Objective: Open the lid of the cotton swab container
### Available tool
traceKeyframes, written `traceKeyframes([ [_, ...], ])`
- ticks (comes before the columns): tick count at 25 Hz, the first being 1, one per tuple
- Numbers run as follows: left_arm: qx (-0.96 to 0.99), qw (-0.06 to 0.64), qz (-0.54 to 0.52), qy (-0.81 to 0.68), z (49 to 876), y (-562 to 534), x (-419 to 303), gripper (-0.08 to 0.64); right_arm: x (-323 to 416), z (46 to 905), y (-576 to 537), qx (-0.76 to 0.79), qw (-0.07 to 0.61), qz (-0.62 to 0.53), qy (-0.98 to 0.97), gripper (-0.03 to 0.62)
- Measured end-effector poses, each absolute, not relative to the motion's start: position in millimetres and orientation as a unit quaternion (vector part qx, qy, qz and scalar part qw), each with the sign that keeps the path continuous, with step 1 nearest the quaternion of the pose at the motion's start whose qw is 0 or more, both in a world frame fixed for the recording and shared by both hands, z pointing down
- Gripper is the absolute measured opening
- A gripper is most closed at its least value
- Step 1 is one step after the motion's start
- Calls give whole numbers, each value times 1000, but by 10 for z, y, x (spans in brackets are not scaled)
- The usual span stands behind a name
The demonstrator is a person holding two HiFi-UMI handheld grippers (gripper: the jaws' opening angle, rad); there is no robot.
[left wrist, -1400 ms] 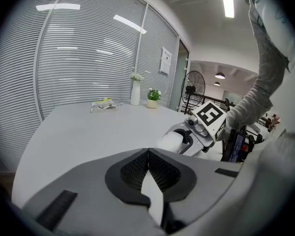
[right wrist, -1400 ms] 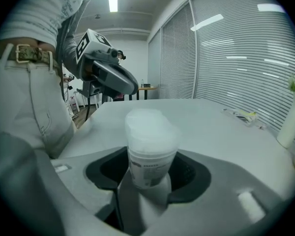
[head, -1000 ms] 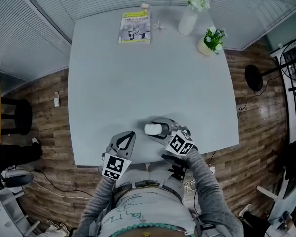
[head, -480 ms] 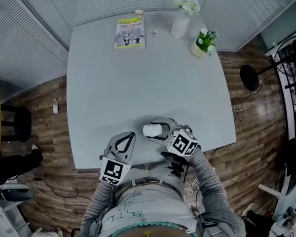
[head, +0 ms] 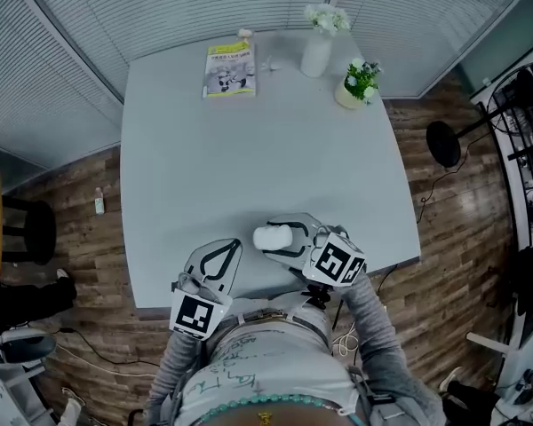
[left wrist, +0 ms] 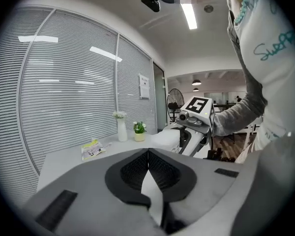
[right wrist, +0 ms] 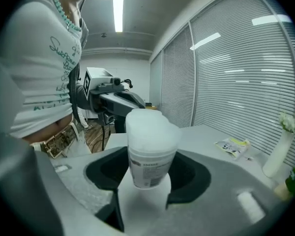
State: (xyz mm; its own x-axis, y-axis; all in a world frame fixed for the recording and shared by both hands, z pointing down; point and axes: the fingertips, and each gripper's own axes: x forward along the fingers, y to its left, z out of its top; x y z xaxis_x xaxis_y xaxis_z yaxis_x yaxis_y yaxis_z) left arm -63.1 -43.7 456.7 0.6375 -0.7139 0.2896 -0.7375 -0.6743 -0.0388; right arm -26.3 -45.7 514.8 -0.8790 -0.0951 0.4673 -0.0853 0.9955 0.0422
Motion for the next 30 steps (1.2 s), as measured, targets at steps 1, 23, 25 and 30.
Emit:
traceKeyframes([
  [1, 906, 39, 136, -398, 4512, -437, -622, -2, -267, 5105, -450, 45, 241, -12, -969, 236],
  [23, 937, -33, 233, -259, 4378, -168, -463, 128, -338, 5009, -333, 62, 260, -34, -963, 236],
  [25, 937, -44, 249, -240, 4368, -133, -433, 152, -343, 5026, -310, 62, 267, -40, -961, 236],
  [30, 937, -63, 283, -197, 4403, -97, -378, 218, -376, 5080, -234, 52, 282, -56, -956, 236],
])
